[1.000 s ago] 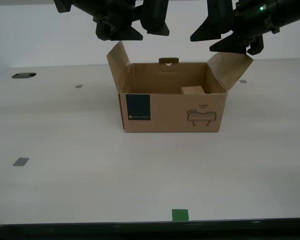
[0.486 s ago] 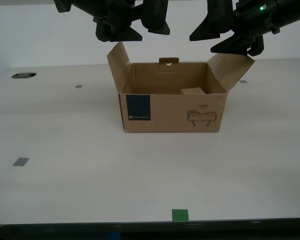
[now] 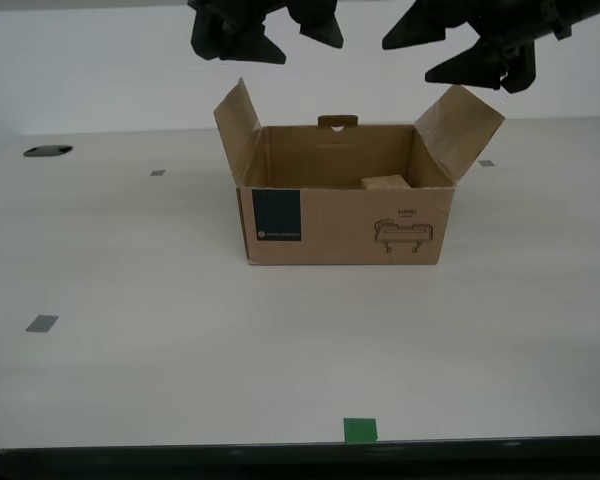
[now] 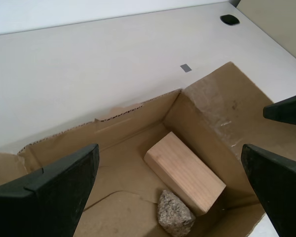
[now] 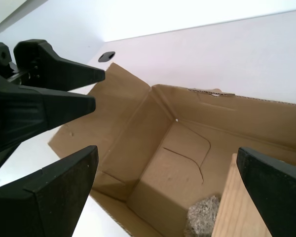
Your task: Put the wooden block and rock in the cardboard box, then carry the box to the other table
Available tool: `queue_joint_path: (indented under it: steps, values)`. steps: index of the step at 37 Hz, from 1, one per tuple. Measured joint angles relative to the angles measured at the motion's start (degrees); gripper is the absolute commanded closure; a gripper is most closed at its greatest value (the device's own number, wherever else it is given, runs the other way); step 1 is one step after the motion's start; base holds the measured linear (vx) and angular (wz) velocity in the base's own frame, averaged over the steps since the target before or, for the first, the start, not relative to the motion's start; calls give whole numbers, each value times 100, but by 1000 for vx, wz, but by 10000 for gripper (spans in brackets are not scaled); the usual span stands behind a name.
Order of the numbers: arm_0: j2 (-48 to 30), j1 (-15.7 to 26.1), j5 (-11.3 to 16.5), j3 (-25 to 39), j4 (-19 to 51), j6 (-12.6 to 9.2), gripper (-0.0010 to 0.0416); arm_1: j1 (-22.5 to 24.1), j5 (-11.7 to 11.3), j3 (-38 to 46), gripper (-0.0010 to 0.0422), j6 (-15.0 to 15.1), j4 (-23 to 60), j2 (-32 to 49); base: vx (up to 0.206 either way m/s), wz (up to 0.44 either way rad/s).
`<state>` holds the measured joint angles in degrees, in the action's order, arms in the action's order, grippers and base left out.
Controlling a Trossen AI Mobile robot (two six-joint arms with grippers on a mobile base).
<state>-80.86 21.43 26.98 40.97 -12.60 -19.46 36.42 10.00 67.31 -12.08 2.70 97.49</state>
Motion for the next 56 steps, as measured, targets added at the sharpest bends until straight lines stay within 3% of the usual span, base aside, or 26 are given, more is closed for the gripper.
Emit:
queue_joint_path:
  steps: [20,32,41,51,56]
  values:
    - [92,-2,0,2643,3851,24,14,-24,0,1790,18,-142,2312,0,0,0]
    - [81,-9,0,3803,5001,42,14,-103,0,2756,18,-127,3635,0,0,0]
    - [55,-116,-2,4266,5836,280,14,-225,0,3333,18,46,4354,0,0,0]
    - [55,-616,-11,4470,6343,356,14,-442,0,3569,18,42,5025,0,0,0]
    - [55,-894,-17,4522,6697,601,14,-623,0,3565,18,44,5379,0,0,0]
